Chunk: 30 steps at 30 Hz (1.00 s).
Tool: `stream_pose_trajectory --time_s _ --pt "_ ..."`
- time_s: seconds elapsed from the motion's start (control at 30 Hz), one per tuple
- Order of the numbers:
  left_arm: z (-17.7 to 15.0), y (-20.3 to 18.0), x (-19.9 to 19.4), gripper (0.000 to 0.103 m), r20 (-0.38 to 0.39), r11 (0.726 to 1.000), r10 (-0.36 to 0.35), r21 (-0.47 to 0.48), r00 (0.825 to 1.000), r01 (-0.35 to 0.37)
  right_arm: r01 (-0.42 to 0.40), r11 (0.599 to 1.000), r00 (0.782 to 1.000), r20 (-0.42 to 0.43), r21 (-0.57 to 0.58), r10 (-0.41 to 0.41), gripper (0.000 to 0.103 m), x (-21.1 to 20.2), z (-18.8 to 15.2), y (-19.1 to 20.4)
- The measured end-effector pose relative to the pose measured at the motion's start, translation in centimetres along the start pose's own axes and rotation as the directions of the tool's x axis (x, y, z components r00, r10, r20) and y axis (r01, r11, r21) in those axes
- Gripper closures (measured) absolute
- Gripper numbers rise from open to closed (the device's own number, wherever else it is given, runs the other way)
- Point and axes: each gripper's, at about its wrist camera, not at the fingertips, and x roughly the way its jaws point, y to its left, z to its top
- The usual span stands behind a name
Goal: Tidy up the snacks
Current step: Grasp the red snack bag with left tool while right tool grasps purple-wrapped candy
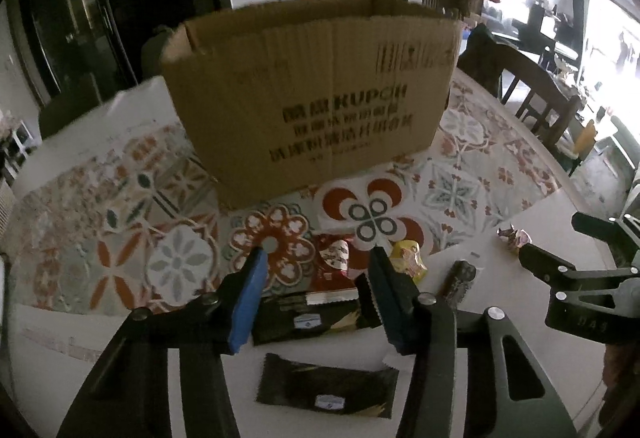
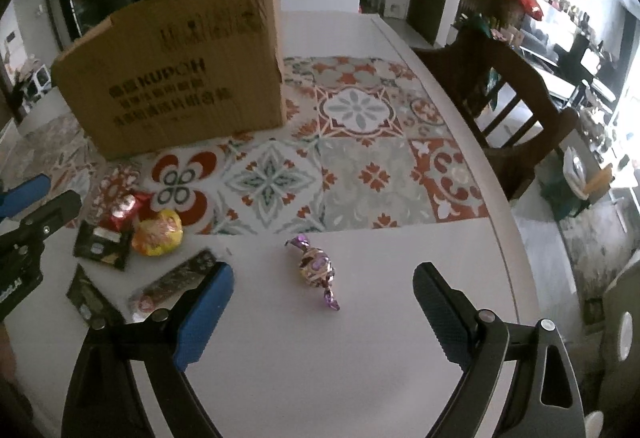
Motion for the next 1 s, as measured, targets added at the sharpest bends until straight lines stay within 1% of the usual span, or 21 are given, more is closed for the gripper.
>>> stream_pose_trajectory --time_s 0.07,0.13,0.2,0.23,0.27,0.3,0.37,0.47,0.57,0.63,0.77,0.8,0.83,0.9,1.0 --pt "-0.1 0.0 0.7 0.052 -0.016 1.0 -0.014 -0.012 1.0 0.014 -0.006 1.0 1.0 -0.004 0.005 0.006 0.019 0.5 0.1 0.0" --pt "-0.1 0.0 1.3 0.052 -0.029 1.0 -0.022 -0.017 0.999 0.021 -0.011 1.0 1.0 -0.01 0.005 0.011 0.019 0.9 0.1 0.1" --pt "-0.2 0.0 1.8 0.055 -0.035 1.0 -0.025 -0.019 0.999 0.024 -0.018 1.0 1.0 -0.02 0.012 0.019 0.02 1.4 0.1 0.1" --pt "-0.2 0.0 2.0 0.056 -0.037 1.0 -0.025 -0.019 0.999 0.025 -0.021 1.0 1.0 -0.022 0.013 0.021 0.021 1.7 0.1 0.1" --pt "-0.1 0.0 2.2 0.056 -0.04 1.0 -0.026 -0.02 0.999 0.025 -0.024 1.0 0.999 -0.024 0.013 0.024 0.027 1.8 0.1 0.1" --pt "-0.1 0.0 2.5 0.056 -0.041 0.999 -0.027 -0.022 0.999 0.026 -0.029 1.0 0.999 -0.03 0.01 0.029 0.03 2.0 0.1 0.2" --pt "-0.1 0.0 3.0 0.056 -0.051 0.999 -0.033 -0.026 0.998 0.032 -0.03 1.0 0.999 -0.035 0.005 0.03 0.03 2.3 0.1 0.2" --pt "0.0 -0.1 3.7 0.057 -0.064 0.999 -0.04 -0.026 0.997 0.038 -0.037 0.999 0.998 -0.041 0.001 0.037 0.037 2.6 0.2 0.3" --pt "0.1 -0.3 4.3 0.061 -0.076 0.999 -0.045 -0.027 0.996 0.043 -0.044 0.999 0.998 -0.049 0.002 0.044 0.041 2.9 0.2 0.3" --pt "0.2 -0.3 4.6 0.064 -0.08 0.999 -0.048 -0.029 0.996 0.046 -0.046 0.999 0.998 -0.052 0.002 0.046 0.045 3.0 0.2 0.3" --pt "0.3 -0.4 4.8 0.072 -0.085 0.999 -0.048 -0.023 0.995 0.047 -0.059 0.998 0.996 -0.061 0.006 0.059 0.059 3.5 0.3 0.2" --pt "0.3 -0.4 4.9 0.076 -0.088 0.999 -0.047 -0.021 0.995 0.045 -0.065 0.998 0.996 -0.067 0.01 0.066 0.063 3.6 0.3 0.2" --pt "0.2 -0.4 5.0 0.078 -0.089 0.999 -0.046 -0.021 0.995 0.044 -0.067 0.998 0.995 -0.073 0.011 0.068 0.066 3.7 0.3 0.2" --pt "0.2 -0.5 5.0 0.081 -0.088 0.999 -0.043 -0.017 0.995 0.042 -0.07 0.997 0.994 -0.079 0.011 0.071 0.079 3.9 0.2 0.1" --pt "0.1 -0.5 5.0 0.081 -0.088 0.999 -0.046 -0.022 0.995 0.045 -0.074 0.997 0.995 -0.07 -0.007 0.073 0.08 3.7 0.1 0.4"
